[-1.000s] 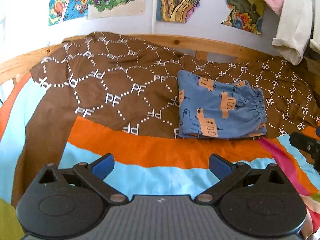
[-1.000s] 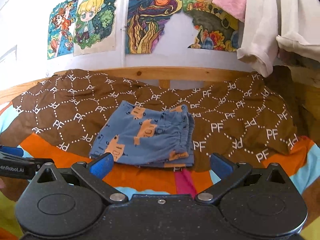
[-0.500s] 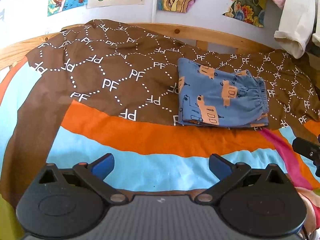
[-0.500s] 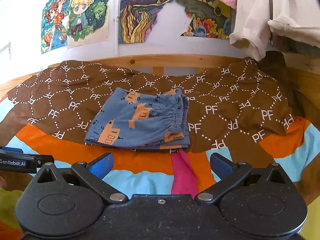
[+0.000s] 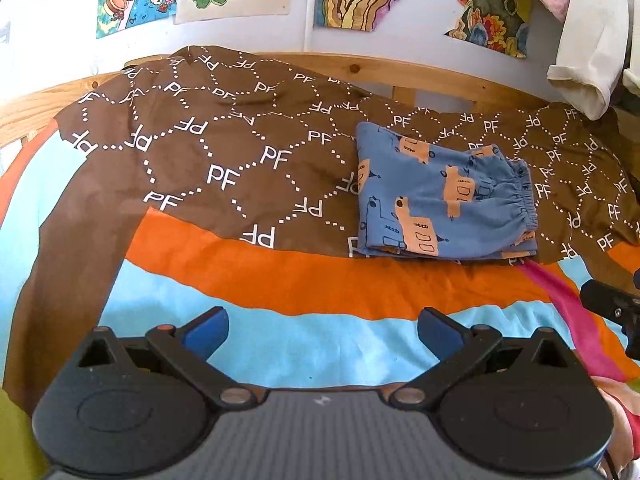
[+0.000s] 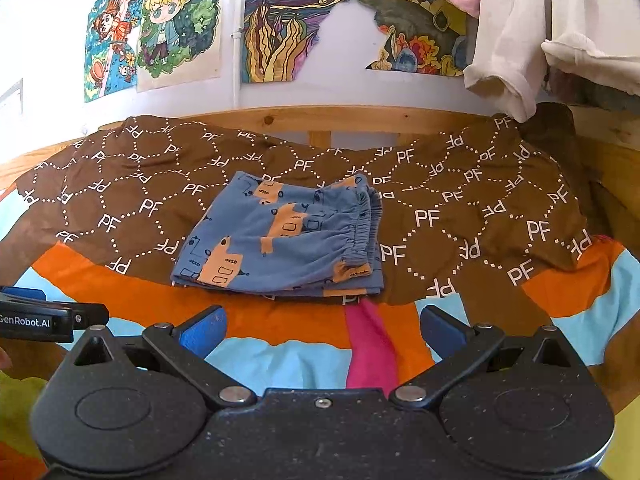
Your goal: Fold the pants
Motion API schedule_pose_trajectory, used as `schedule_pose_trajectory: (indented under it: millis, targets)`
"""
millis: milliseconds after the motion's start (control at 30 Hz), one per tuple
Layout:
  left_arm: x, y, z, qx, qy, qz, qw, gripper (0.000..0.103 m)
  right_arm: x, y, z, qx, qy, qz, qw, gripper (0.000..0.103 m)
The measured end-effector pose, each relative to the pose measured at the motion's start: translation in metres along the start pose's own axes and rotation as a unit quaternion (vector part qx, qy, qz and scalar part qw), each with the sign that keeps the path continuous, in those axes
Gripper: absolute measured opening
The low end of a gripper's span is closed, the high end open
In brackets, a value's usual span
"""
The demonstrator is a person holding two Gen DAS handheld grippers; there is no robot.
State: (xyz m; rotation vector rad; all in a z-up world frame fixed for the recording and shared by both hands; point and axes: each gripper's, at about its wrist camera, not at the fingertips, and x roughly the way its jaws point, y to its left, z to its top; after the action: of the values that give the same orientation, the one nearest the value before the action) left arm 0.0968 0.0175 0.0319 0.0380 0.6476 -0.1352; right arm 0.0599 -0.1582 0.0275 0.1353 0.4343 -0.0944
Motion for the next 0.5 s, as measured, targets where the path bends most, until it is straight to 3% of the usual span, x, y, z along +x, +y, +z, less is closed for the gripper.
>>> schedule_pose_trajectory:
  millis: [500]
  targets:
    - [-0.0027,-0.0077,0.0012,0.017,-0.001,0.01,0.9998,0.103,0.0017,-0.0043,-0.0005,0.005,0.005,-0.005,1.0,0.102]
